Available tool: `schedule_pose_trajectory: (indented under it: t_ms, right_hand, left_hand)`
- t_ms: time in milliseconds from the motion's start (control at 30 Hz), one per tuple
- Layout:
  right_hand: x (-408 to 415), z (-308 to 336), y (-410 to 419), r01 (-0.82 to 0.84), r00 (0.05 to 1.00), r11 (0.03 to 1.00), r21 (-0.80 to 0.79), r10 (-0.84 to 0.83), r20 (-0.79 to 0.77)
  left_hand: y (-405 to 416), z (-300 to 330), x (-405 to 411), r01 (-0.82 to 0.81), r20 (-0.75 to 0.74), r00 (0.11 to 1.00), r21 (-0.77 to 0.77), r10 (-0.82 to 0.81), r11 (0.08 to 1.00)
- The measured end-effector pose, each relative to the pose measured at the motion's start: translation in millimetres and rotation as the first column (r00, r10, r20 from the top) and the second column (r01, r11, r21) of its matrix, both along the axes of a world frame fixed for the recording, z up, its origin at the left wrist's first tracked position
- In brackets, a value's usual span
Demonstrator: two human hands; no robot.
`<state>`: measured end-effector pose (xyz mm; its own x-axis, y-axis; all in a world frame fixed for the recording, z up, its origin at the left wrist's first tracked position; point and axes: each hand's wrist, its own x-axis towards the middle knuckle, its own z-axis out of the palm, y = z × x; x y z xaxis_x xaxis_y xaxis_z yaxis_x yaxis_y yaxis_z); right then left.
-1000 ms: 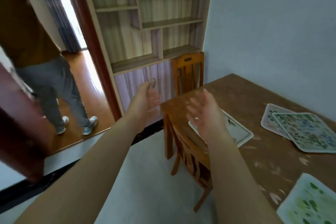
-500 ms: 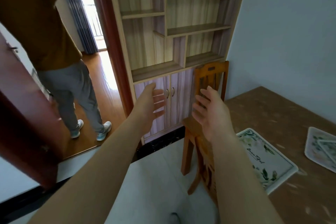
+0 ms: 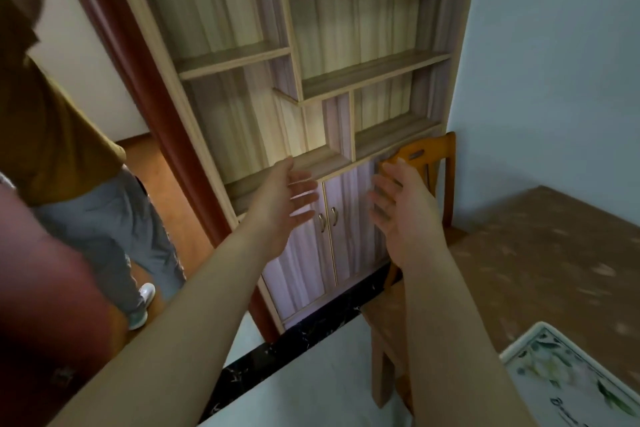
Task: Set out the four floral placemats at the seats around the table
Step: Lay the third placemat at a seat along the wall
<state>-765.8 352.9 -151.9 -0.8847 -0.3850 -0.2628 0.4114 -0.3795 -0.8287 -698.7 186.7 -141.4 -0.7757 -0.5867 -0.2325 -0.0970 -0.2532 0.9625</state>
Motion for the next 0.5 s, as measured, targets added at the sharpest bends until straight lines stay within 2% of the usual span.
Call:
schedule_pose_trajectory:
  t_ms: [267, 400, 500]
  right_hand:
    - [-90.1, -17.0, -39.4, 0.075, 0.997, 0.996, 0.040, -0.075, 0.012]
    - [-127.6, -34.4, -61.8, 0.178, 0.984, 0.984, 0.021, -0.179, 0.017]
    - [-155.7, -46.0, -78.9, 0.286, 0.957, 0.956, 0.067, -0.288, 0.020]
  left_hand:
    - [-51.9, -13.4, -106.2, 0.097, 0.026, 0.995, 0.018, -0.097, 0.995]
    - [-76.9, -28.6, -162.6, 0.218, 0.018, 0.976, 0.018, -0.219, 0.976]
    - [-98.8, -40.5, -209.0, 0.316, 0.027, 0.948, 0.047, -0.318, 0.948]
